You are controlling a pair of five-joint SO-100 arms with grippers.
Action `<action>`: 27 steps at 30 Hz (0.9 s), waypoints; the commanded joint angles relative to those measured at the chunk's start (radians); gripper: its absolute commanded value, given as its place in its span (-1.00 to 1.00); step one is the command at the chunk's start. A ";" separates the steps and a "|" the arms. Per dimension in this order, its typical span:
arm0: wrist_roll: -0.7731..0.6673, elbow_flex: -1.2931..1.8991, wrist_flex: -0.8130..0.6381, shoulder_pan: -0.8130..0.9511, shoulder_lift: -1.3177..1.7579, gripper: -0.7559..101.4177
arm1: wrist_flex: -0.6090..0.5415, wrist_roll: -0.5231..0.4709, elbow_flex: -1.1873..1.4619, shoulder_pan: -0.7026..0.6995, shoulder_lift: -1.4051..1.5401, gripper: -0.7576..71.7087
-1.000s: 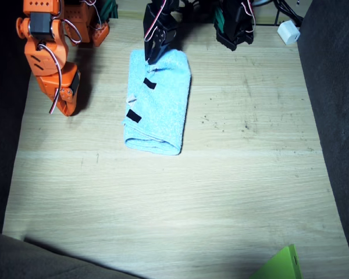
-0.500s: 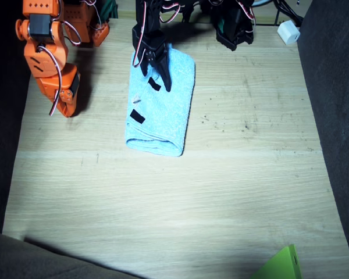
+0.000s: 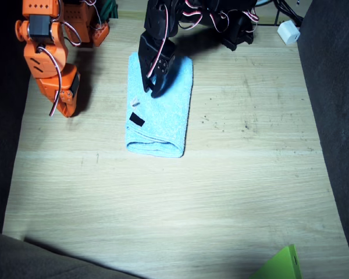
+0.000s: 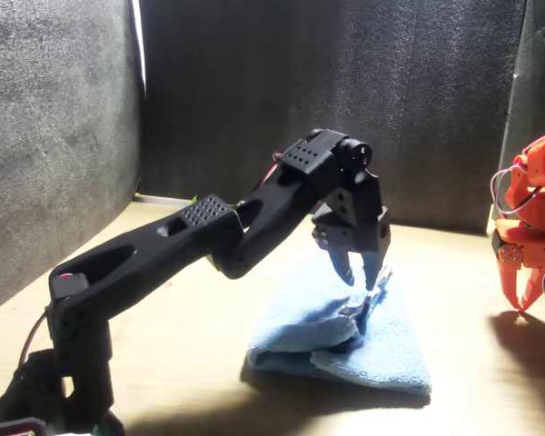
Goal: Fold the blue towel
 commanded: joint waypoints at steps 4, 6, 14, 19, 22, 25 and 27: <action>0.002 -0.104 0.006 0.087 -0.012 -0.99 | 0.008 0.006 0.021 0.006 -0.018 -0.96; -0.011 -0.104 0.006 0.115 -0.029 -0.99 | 0.008 0.005 0.023 0.008 -0.017 -0.96; -0.037 -0.094 0.014 0.233 -0.051 -0.99 | 0.003 0.000 0.032 0.011 -0.008 -0.96; -0.037 -0.072 0.015 0.275 -0.049 -0.99 | -0.002 0.000 0.038 0.012 0.000 -0.96; -0.037 -0.041 0.015 0.287 -0.049 -0.99 | -0.003 0.000 0.043 0.012 0.006 -0.96; -0.035 -0.038 0.015 0.301 -0.061 -0.99 | -0.005 -0.002 0.044 0.014 0.008 -0.96; -0.026 -0.071 0.015 0.298 -0.069 -0.99 | -0.005 -0.002 0.041 0.014 0.005 -0.96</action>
